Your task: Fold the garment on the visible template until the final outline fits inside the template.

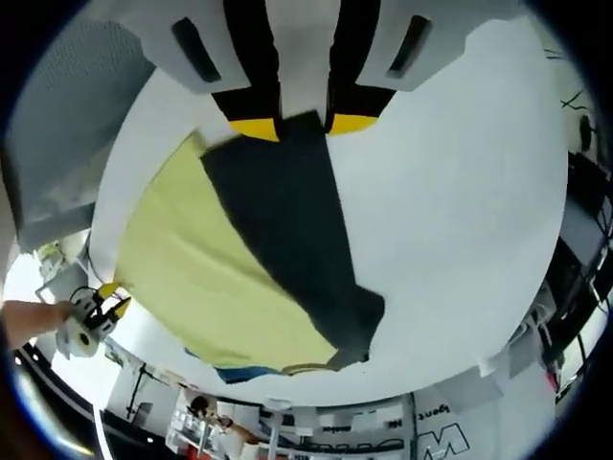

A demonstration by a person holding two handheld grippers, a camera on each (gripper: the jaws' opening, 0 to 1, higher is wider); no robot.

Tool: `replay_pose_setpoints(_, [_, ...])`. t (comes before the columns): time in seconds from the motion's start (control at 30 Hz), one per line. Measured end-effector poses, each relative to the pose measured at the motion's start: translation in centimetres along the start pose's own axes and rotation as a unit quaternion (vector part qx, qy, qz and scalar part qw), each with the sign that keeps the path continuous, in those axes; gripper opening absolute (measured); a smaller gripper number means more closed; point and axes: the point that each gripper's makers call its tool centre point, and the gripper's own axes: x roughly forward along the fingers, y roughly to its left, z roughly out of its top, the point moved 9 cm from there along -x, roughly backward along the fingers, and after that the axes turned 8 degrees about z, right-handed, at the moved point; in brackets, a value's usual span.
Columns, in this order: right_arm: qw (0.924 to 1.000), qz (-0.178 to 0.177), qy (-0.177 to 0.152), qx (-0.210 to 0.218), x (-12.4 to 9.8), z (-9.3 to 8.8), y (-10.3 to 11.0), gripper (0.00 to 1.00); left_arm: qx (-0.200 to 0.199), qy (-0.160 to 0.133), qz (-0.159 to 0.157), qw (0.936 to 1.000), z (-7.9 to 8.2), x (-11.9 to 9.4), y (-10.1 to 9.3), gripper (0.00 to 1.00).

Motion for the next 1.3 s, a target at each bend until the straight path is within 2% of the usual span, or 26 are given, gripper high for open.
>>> replay_pose_setpoints(0.3, [1.0000,0.002,-0.001,0.001,0.5,0.3,0.0,0.13,-0.011,0.009,0.007,0.9999,0.0,0.1,0.3,0.06])
replay_pose_setpoints(0.57, [1.0000,0.003,-0.002,0.001,0.8,0.4,0.0,0.13,-0.025,0.007,0.008,0.9996,0.2,-0.3,1.1,0.04])
replay_pose_setpoints(0.83, [1.0000,0.005,0.000,0.003,0.9,0.1,-0.1,0.14,-0.036,-0.014,0.038,0.9985,1.2,-1.4,4.2,0.03])
replay_pose_setpoints(0.97, [1.0000,0.002,-0.006,0.002,0.9,0.2,-0.3,0.16,-0.029,-0.021,0.050,0.9981,2.0,-1.7,5.5,0.03])
replay_pose_setpoints(1.3, [0.9993,-0.014,-0.030,0.018,0.8,0.6,-1.0,0.32,-0.024,-0.053,0.089,0.9943,4.4,-3.2,9.2,0.03])
